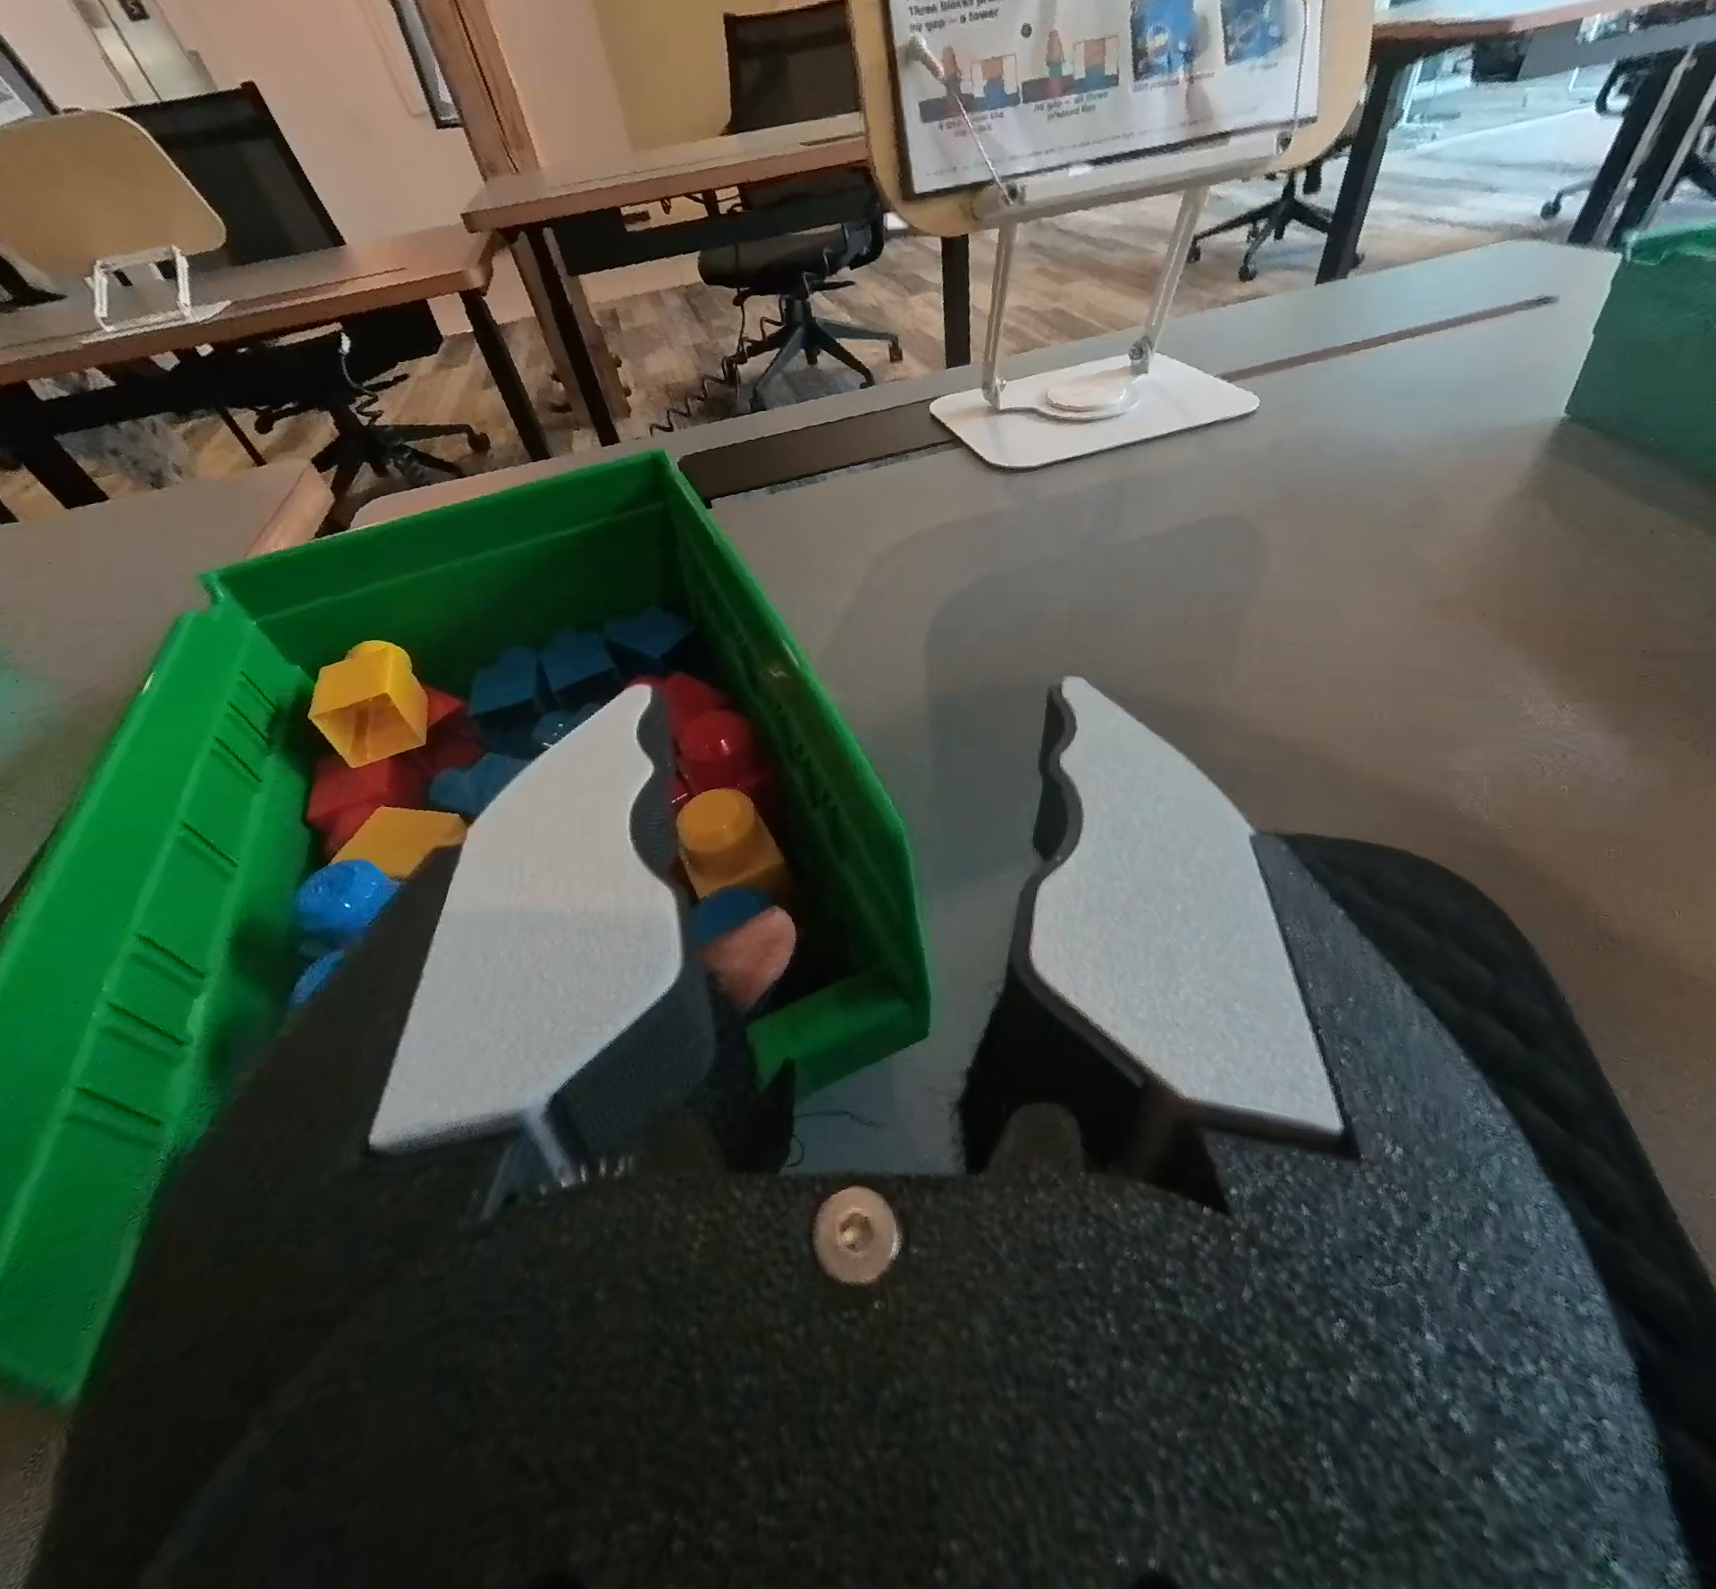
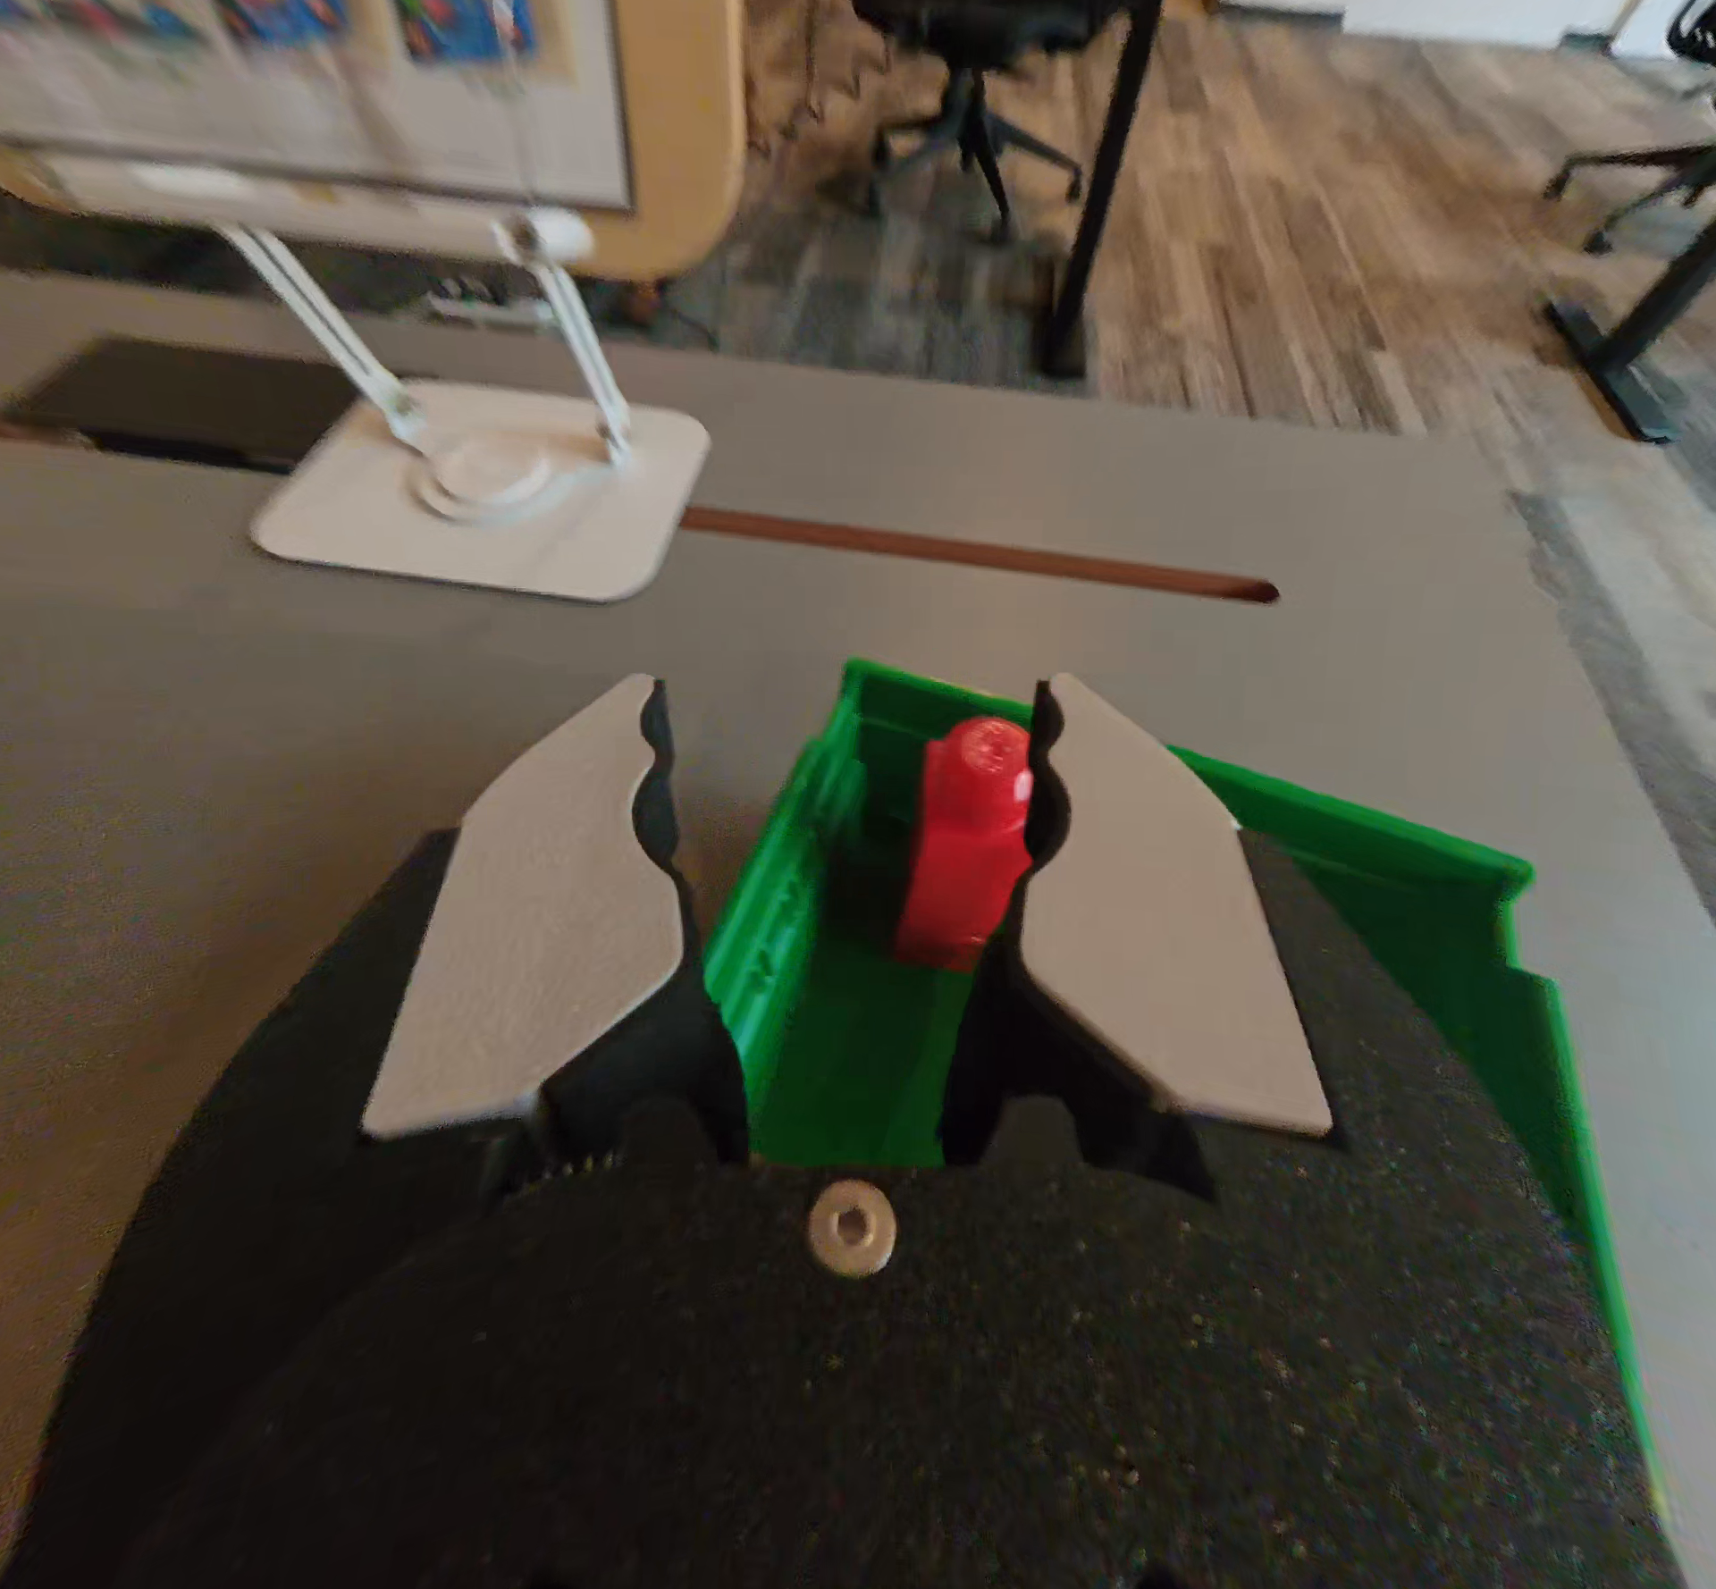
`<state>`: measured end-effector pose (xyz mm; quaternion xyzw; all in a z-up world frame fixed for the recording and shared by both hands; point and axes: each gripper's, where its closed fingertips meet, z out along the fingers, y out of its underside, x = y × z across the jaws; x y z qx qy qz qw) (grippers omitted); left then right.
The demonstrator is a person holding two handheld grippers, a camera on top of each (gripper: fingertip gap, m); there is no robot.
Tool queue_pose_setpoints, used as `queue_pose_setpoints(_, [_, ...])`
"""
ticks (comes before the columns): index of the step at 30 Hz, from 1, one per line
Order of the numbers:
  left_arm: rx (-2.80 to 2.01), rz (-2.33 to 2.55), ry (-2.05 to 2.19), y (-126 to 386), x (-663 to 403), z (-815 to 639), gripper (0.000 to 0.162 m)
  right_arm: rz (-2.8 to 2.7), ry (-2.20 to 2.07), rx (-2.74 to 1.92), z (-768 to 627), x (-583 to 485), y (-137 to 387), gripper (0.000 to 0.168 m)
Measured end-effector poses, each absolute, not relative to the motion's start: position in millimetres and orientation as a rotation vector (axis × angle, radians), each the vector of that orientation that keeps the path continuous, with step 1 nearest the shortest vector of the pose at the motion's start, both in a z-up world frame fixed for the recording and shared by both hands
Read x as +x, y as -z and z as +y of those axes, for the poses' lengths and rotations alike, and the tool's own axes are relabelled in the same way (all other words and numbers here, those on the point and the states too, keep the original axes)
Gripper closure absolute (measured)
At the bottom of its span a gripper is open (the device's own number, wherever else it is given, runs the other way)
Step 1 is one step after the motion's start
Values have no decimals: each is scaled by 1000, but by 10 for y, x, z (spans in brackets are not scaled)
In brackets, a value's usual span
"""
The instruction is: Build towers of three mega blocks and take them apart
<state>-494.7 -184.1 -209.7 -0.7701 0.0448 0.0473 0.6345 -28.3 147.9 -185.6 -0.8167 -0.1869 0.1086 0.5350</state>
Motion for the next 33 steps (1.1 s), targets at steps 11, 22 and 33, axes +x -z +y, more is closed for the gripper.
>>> queue_pose_setpoints(11, [-1559,-64,110,1780,-4963,-1953,52,-433,-636,-1270,675,-765,794,27])
queue_pose_setpoints(22, [-1568,-61,-20,1754,-5105,-2039,44,-558,-625,-1229,178,-996,958,28])
queue_pose_setpoints(33, [-1795,-4,-252,1775,-5598,-1920,73,-828,-528,-1407,-120,-1208,1575,43])
